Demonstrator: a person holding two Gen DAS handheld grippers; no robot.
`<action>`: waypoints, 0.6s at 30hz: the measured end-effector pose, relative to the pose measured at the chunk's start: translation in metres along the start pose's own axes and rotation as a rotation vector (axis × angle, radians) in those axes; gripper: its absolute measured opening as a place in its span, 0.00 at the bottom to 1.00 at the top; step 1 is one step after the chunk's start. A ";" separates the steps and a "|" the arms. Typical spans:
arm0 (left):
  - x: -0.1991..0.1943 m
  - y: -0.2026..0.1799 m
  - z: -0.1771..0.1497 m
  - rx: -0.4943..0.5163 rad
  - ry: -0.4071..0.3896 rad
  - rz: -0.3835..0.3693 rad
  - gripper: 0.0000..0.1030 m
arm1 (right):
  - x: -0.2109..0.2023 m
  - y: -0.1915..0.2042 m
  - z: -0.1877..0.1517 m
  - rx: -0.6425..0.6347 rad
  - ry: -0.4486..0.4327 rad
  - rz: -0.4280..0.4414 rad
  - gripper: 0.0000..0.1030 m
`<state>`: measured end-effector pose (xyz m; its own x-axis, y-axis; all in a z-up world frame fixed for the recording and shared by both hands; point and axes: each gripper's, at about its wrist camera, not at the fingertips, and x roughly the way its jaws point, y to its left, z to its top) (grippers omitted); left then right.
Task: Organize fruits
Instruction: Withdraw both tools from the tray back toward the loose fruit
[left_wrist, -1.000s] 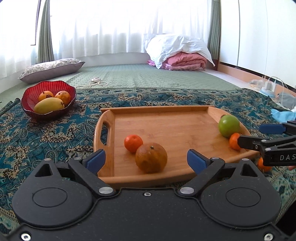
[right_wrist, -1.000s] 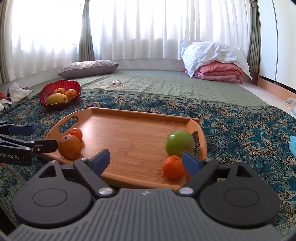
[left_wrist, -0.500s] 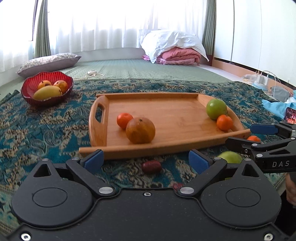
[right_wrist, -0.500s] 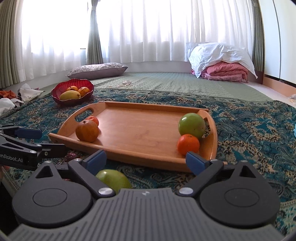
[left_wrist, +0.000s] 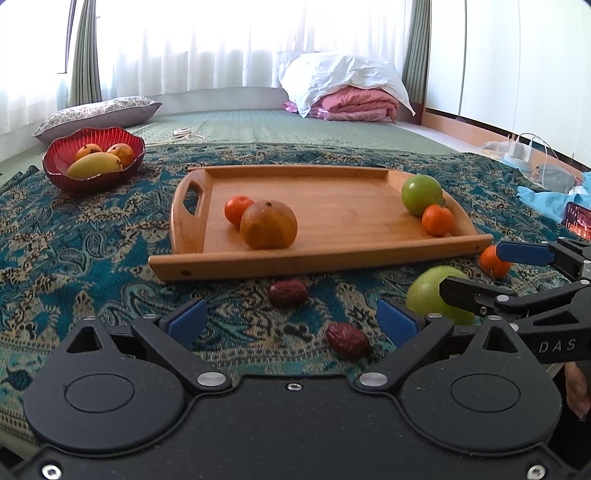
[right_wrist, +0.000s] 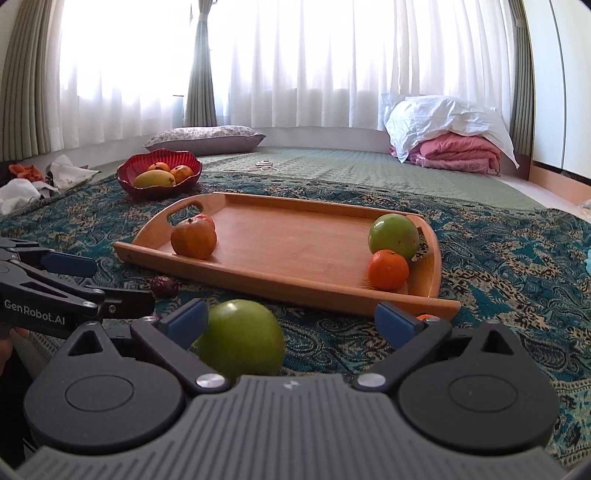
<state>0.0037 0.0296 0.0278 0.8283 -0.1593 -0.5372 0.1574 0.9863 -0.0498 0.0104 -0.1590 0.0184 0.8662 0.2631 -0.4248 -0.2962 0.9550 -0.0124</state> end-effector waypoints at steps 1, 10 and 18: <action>0.000 0.000 -0.001 0.001 0.002 0.004 0.96 | -0.001 0.002 -0.001 -0.007 -0.001 0.000 0.99; 0.003 0.000 -0.013 0.002 0.023 0.005 0.96 | -0.003 0.008 -0.009 -0.025 0.010 0.002 0.99; 0.007 0.001 -0.019 -0.003 0.032 0.014 0.95 | -0.002 0.012 -0.013 -0.031 0.018 0.003 0.99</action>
<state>0.0000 0.0303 0.0081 0.8129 -0.1445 -0.5642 0.1446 0.9885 -0.0448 0.0002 -0.1502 0.0071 0.8578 0.2633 -0.4414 -0.3117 0.9494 -0.0394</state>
